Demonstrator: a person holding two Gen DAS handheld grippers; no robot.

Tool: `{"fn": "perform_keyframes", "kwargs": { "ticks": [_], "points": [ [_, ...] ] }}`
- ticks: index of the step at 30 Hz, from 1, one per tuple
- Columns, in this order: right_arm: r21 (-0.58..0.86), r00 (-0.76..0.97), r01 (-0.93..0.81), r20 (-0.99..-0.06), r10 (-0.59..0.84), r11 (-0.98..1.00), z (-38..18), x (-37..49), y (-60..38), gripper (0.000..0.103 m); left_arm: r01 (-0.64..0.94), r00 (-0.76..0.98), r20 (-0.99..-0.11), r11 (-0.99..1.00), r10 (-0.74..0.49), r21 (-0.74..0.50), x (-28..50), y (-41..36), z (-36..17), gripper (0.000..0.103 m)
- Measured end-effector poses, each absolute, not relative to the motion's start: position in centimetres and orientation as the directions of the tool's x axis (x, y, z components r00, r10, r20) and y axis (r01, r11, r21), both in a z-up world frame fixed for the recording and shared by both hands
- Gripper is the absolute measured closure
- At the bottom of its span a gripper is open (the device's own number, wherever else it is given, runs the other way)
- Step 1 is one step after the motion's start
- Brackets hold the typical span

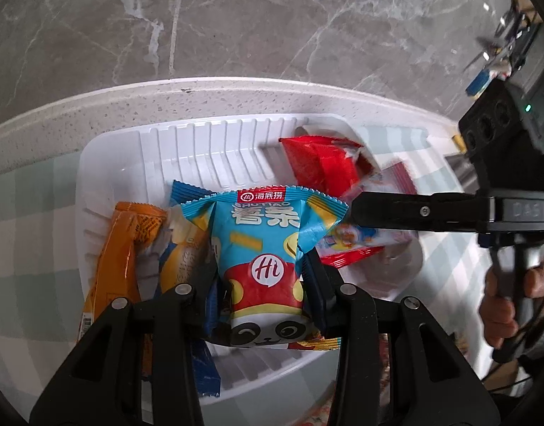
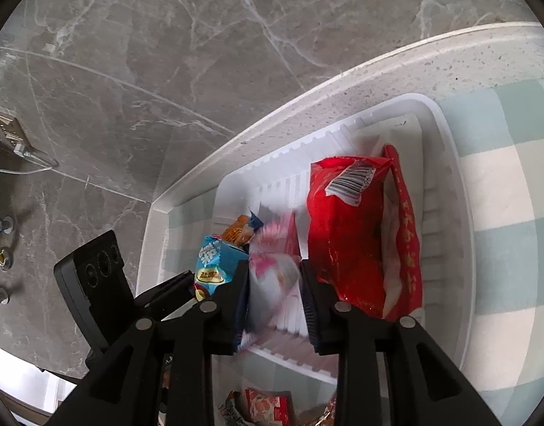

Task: Organize snacks
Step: 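Lower both packets into the tray and open both tools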

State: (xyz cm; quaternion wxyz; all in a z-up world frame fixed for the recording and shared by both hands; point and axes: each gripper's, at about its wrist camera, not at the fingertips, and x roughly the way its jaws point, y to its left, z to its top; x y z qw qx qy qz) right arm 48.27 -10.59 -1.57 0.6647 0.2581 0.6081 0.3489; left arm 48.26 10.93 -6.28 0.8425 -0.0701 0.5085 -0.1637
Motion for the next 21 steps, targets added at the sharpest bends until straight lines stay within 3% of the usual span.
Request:
{"fn": "perform_keyframes", "kwargs": {
  "ticks": [11, 21],
  "points": [
    [0.742, 0.063, -0.187, -0.645, 0.761, 0.644, 0.0, 47.1, -11.7, 0.058, 0.213, 0.465, -0.845, 0.96, -0.264, -0.183, 48.4, 10.2, -5.9, 0.06],
    [0.727, 0.107, -0.219, -0.645, 0.757, 0.651, 2.2, 44.9, -14.5, 0.055, 0.202, 0.521, -0.824, 0.97, -0.223, -0.135, 46.3, 10.9, -2.6, 0.057]
  ]
}}
